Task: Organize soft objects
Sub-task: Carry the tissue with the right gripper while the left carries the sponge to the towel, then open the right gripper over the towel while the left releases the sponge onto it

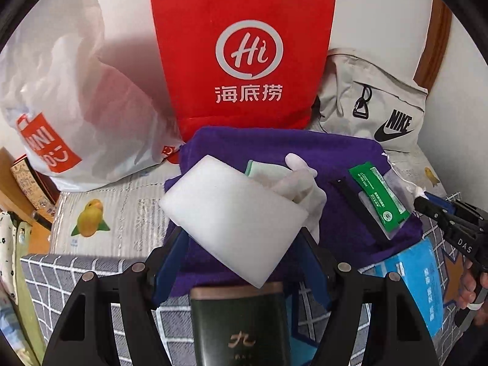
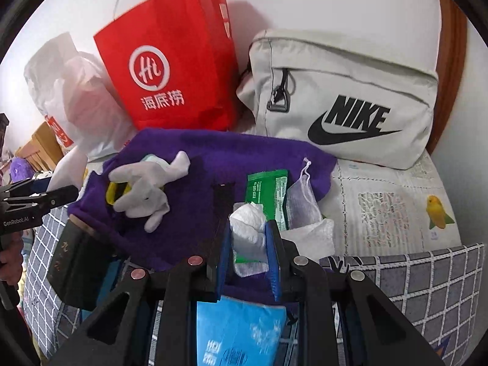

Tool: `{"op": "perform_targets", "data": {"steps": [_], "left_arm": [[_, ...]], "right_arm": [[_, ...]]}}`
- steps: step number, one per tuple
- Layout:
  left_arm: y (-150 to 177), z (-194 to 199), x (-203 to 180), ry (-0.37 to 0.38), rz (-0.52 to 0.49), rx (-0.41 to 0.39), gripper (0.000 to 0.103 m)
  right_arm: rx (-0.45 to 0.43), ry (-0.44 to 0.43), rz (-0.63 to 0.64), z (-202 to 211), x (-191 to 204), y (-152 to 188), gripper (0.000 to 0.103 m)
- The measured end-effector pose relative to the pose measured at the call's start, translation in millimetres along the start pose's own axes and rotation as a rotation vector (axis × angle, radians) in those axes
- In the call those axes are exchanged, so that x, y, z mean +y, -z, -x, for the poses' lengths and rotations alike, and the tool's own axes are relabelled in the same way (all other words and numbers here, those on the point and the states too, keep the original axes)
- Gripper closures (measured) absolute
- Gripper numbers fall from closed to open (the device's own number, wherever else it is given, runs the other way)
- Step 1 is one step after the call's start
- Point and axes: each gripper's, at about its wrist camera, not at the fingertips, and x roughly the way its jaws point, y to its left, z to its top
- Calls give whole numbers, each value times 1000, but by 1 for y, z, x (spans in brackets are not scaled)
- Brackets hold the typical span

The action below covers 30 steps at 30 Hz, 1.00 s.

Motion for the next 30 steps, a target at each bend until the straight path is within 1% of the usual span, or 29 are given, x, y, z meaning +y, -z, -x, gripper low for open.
{"op": "perform_targets", "data": {"steps": [3, 10, 13, 18, 21, 25, 28, 30], "left_arm": [[-3, -9, -1, 2, -2, 7, 33], [-8, -23, 1, 4, -3, 25, 33], [-9, -28, 1, -1, -7, 35, 33], [-11, -35, 5, 11, 2, 46, 33], [-14, -39, 6, 17, -3, 48, 31], [-16, -45, 5, 17, -14, 59, 31], [-18, -53, 3, 12, -20, 69, 31], [-18, -58, 2, 7, -26, 78, 31]], "right_arm": [[22, -8, -3, -12, -2, -3, 80], [63, -27, 48, -30, 6, -8, 80], [87, -20, 34, -38, 6, -7, 79], [149, -45, 12, -54, 4, 0, 76], [160, -51, 5, -58, 3, 3, 75], [138, -45, 8, -50, 3, 3, 63], [119, -43, 19, -44, 5, 3, 59], [114, -35, 22, -43, 7, 2, 59]]}}
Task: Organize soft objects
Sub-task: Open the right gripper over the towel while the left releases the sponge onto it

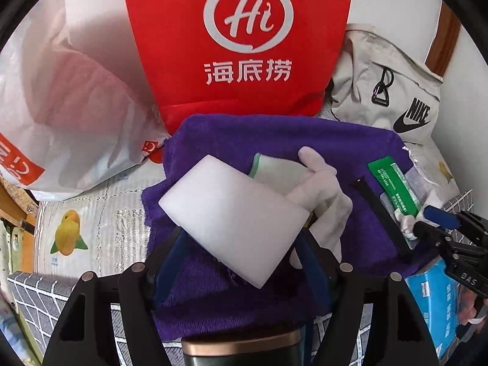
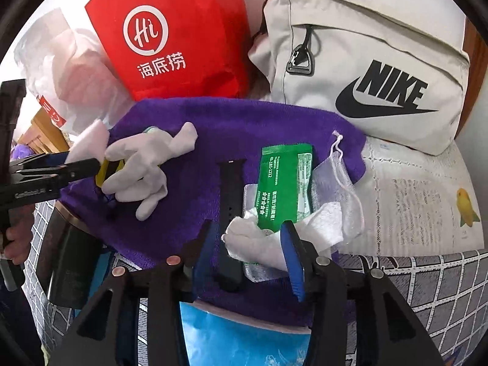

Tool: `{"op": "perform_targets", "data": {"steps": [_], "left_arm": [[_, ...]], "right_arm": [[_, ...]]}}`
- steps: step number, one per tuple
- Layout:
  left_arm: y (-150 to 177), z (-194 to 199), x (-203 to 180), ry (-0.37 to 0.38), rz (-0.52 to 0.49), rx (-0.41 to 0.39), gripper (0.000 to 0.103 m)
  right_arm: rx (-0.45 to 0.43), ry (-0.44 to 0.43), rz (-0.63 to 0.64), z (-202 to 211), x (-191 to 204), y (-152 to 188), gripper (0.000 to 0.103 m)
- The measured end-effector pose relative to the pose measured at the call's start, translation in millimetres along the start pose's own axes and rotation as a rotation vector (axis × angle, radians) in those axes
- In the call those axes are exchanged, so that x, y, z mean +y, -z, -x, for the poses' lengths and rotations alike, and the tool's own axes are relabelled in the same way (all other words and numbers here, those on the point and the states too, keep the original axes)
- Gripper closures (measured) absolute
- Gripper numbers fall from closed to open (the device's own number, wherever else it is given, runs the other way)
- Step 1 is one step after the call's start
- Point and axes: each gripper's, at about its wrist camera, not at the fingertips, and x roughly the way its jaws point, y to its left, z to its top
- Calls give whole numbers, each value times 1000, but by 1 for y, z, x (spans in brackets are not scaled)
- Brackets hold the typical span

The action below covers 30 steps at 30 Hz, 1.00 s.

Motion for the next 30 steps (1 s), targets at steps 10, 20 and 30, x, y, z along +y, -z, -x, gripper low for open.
{"op": "perform_targets", "data": {"steps": [10, 20, 30], "left_arm": [[-1, -13, -7, -55, -33, 33, 21], [2, 10, -2, -124, -38, 20, 21], [26, 53, 1, -136, -23, -4, 21]], "right_arm": [[-15, 35, 5, 18, -1, 3, 59], [-26, 29, -2, 35, 4, 13, 59], [-65, 33, -9, 67, 19, 28, 59]]}}
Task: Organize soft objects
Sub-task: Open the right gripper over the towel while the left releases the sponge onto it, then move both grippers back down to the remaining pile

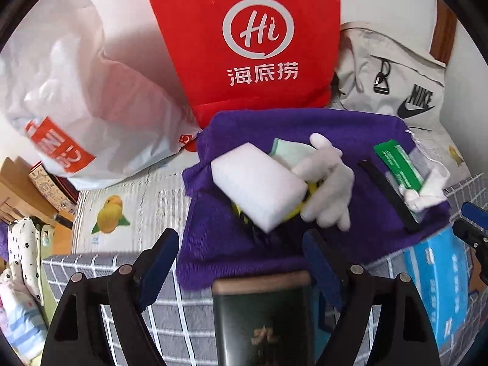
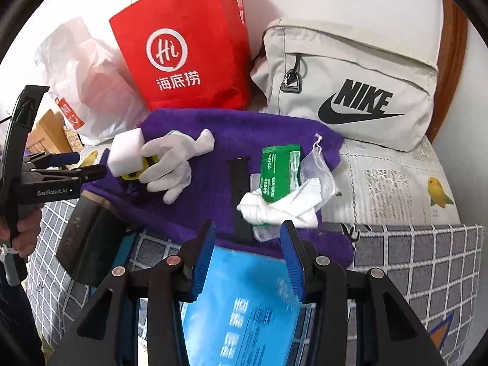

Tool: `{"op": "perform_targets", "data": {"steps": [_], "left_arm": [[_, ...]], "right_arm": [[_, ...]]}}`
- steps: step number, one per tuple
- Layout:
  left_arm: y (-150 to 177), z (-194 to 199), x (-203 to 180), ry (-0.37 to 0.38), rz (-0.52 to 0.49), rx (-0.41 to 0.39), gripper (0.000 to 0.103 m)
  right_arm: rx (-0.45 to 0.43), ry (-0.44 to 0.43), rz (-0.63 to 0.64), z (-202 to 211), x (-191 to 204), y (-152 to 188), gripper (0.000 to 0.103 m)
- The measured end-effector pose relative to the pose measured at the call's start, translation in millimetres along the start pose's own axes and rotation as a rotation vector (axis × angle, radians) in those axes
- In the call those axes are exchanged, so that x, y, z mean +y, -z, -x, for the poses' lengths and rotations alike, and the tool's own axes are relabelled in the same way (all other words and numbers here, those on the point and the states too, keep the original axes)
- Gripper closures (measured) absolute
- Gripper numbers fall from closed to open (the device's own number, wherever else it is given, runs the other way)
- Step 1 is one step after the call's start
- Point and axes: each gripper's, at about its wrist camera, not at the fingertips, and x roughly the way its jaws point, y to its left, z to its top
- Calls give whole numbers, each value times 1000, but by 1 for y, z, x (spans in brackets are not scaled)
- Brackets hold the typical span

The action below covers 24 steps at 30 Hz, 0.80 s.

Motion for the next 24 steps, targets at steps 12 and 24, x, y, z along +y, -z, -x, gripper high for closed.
{"op": "perform_targets", "data": {"steps": [12, 24], "left_arm": [[69, 69, -1, 43, 56, -30, 21], [137, 96, -2, 105, 110, -7, 21]], "right_arm": [[-29, -39, -13, 67, 22, 49, 59], [6, -57, 41, 98, 54, 122, 59]]}}
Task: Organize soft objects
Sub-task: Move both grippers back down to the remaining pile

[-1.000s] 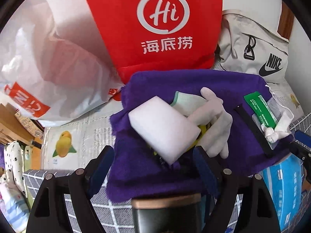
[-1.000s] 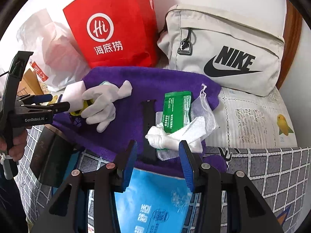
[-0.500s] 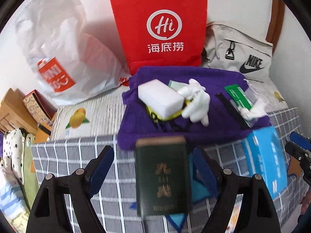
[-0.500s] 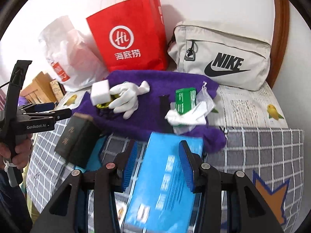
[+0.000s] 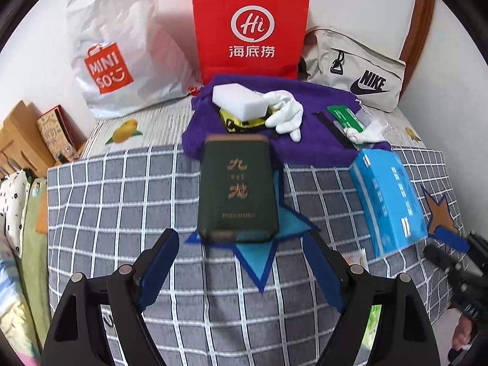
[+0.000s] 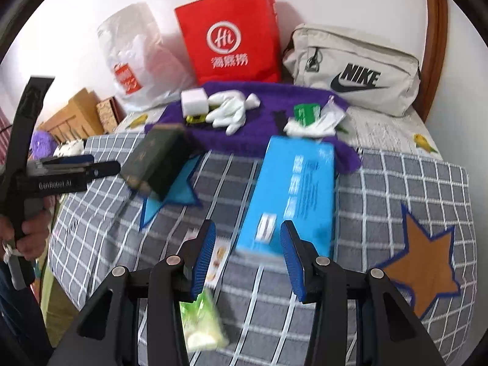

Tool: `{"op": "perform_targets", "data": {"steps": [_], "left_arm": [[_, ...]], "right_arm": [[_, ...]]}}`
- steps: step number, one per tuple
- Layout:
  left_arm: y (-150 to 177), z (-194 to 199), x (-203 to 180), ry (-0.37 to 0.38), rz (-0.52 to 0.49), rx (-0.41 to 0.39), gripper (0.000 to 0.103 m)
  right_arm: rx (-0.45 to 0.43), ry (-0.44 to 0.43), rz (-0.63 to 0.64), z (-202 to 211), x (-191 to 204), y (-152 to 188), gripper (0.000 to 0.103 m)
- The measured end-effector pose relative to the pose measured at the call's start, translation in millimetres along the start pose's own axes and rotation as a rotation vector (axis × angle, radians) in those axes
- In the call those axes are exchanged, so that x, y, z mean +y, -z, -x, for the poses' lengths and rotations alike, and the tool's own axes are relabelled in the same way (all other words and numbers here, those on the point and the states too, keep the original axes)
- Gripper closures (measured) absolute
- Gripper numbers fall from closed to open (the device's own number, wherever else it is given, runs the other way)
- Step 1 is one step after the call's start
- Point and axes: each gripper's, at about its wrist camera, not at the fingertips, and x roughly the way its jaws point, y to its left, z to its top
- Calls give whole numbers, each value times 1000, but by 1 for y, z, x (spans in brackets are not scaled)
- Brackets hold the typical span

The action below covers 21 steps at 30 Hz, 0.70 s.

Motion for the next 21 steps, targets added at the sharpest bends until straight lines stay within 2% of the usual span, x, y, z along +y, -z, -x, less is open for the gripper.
{"op": "perform_targets", "data": {"steps": [9, 16, 19, 21], "left_arm": [[20, 5, -2, 16, 2, 12, 21], [27, 5, -11, 28, -26, 26, 21], [27, 5, -14, 33, -37, 30, 21], [28, 5, -16, 37, -40, 31, 21]], "right_arm": [[98, -93, 89, -17, 29, 57, 59], [159, -98, 151, -42, 49, 81, 57], [174, -84, 168, -50, 53, 87, 48], [177, -79, 179, -54, 55, 91, 47]]}}
